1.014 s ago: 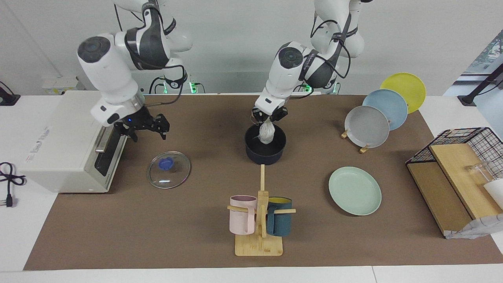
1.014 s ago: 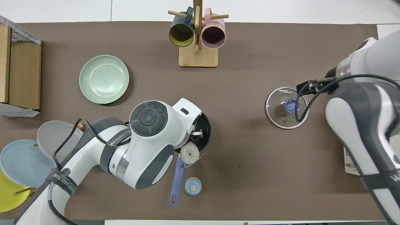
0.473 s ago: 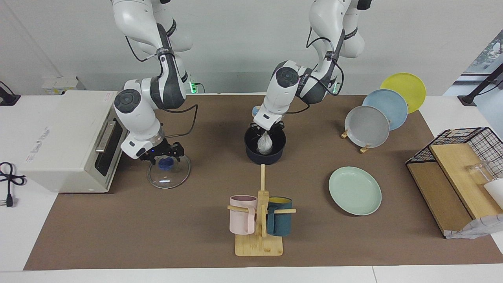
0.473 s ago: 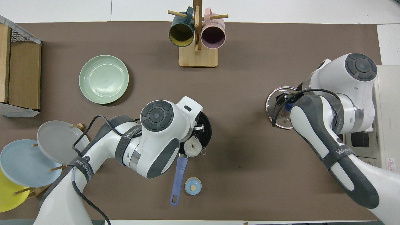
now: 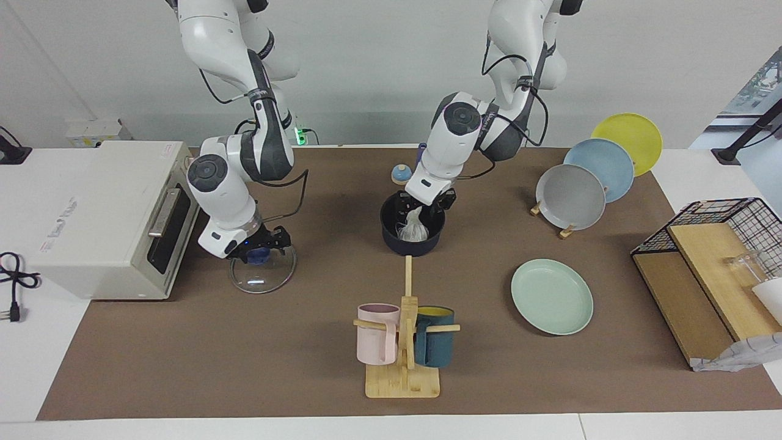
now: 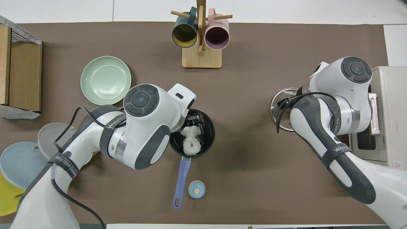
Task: Transfer vermicelli from plate to pot
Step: 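Carry the vermicelli into the pot while the right gripper grasps the lid, then release the vermicelli in the pot and withdraw the left gripper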
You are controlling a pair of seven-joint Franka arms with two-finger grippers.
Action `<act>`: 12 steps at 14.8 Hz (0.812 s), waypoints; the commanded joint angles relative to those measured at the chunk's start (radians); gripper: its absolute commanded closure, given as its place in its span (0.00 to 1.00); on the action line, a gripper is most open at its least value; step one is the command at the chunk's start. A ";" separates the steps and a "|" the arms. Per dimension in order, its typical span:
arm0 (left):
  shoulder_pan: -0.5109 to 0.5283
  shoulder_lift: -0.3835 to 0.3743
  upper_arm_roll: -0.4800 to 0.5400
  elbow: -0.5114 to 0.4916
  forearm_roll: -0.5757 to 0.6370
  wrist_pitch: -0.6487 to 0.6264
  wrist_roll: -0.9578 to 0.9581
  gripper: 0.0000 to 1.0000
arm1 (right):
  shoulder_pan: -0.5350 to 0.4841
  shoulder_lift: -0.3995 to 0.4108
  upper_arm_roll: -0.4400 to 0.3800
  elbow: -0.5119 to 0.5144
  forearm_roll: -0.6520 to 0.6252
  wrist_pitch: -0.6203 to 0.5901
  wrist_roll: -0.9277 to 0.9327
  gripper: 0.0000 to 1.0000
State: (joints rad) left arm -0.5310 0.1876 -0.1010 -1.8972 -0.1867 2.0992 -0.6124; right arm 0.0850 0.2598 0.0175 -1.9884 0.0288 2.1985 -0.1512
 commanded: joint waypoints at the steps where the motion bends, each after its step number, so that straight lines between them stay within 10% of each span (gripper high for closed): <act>1: 0.045 -0.028 0.003 0.097 -0.007 -0.166 0.033 0.00 | -0.008 0.013 0.004 -0.021 -0.010 0.050 -0.051 0.00; 12: 0.361 -0.223 0.041 0.254 0.170 -0.517 0.396 0.00 | -0.030 0.013 0.004 -0.030 -0.064 0.055 -0.071 0.20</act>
State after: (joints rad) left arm -0.1949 -0.0059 -0.0482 -1.6453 -0.0529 1.6285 -0.2808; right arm 0.0806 0.2795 0.0156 -2.0023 -0.0231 2.2259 -0.1925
